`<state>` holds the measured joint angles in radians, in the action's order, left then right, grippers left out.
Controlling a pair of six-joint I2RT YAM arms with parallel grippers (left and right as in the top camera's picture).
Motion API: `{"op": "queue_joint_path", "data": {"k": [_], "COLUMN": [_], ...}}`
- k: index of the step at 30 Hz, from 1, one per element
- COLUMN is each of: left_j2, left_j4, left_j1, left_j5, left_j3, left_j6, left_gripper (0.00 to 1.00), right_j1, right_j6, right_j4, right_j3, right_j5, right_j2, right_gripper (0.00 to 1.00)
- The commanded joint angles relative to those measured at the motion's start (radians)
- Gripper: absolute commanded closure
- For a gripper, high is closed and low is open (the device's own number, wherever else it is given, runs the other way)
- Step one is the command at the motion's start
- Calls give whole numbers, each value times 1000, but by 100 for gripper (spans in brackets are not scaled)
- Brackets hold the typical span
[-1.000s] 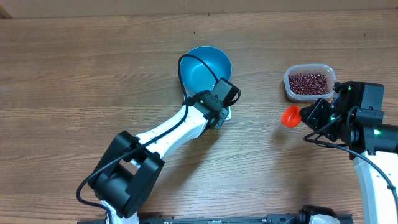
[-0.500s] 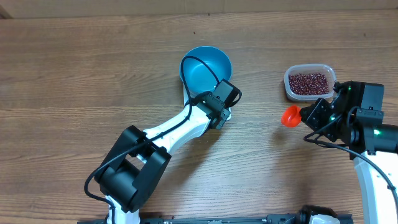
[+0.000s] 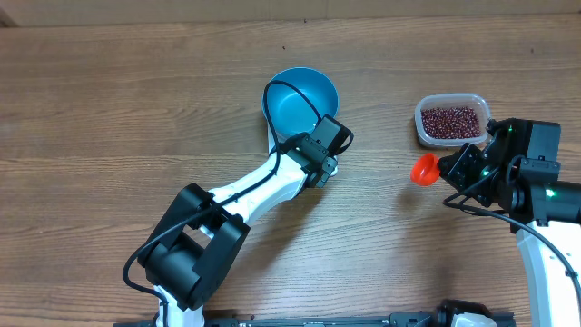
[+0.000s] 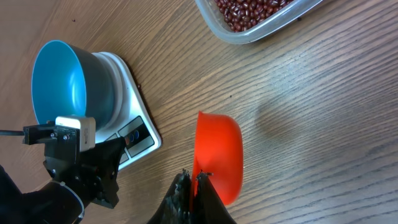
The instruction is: Scoop item into bowl and weigh 150g on scale
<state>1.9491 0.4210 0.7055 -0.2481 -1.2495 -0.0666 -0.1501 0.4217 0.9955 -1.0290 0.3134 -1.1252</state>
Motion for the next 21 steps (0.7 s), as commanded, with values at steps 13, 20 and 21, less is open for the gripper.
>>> {"op": "queue_joint_path", "data": {"k": [13,20,21], "left_j2": [9,9,9], "left_j4": [-6,-3,0], "left_j1": [0,0,0], "left_j5": [-25,-25,-25], "left_j3": [4,4,4], "left_j6": [22,22,22], "left_gripper": [96,96,96], "right_j1": [-3,-3,-3], "right_j6": [0,0,0], "right_j4": [-6,-6,-6], "right_j3": [-25,-25,-25], "right_j5": [6,6,6], "right_j2": [2,2,2], "right_gripper": [96,96,96]}}
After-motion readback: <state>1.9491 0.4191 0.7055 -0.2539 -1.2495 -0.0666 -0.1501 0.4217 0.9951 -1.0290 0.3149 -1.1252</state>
